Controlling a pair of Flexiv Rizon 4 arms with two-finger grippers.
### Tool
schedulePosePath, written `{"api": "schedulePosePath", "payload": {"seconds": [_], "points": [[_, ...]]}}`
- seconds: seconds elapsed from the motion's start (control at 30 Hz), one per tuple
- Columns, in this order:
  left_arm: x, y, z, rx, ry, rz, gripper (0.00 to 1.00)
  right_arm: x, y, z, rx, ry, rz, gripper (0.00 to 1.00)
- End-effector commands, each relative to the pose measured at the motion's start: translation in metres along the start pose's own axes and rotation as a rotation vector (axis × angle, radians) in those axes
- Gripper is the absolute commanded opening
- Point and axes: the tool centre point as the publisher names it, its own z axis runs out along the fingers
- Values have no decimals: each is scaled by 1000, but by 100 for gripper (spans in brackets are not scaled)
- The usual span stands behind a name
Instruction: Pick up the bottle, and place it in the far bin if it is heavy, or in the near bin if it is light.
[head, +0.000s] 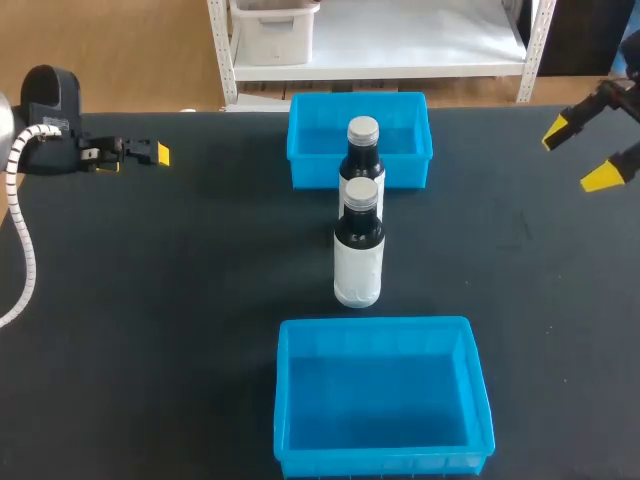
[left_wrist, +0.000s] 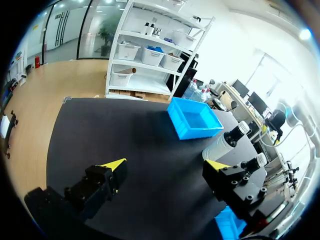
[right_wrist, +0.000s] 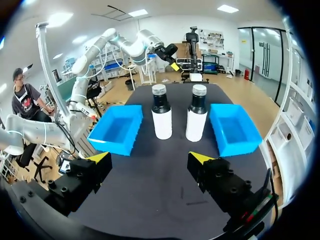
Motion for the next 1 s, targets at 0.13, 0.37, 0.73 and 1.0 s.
{"api": "schedulePosePath", "payload": {"seconds": [0.13, 0.37, 0.73, 1.0], "points": [[0, 0, 0, 0, 0, 0, 100, -6, 14, 11, 47, 26, -6, 100], [0, 0, 0, 0, 0, 0, 100, -9, 20, 16, 38, 22, -22, 100], [0, 0, 0, 0, 0, 0, 100, -13, 26, 22, 29, 8, -42, 100], [0, 0, 0, 0, 0, 0, 100, -27, 42, 48, 80, 17, -29, 100]]}}
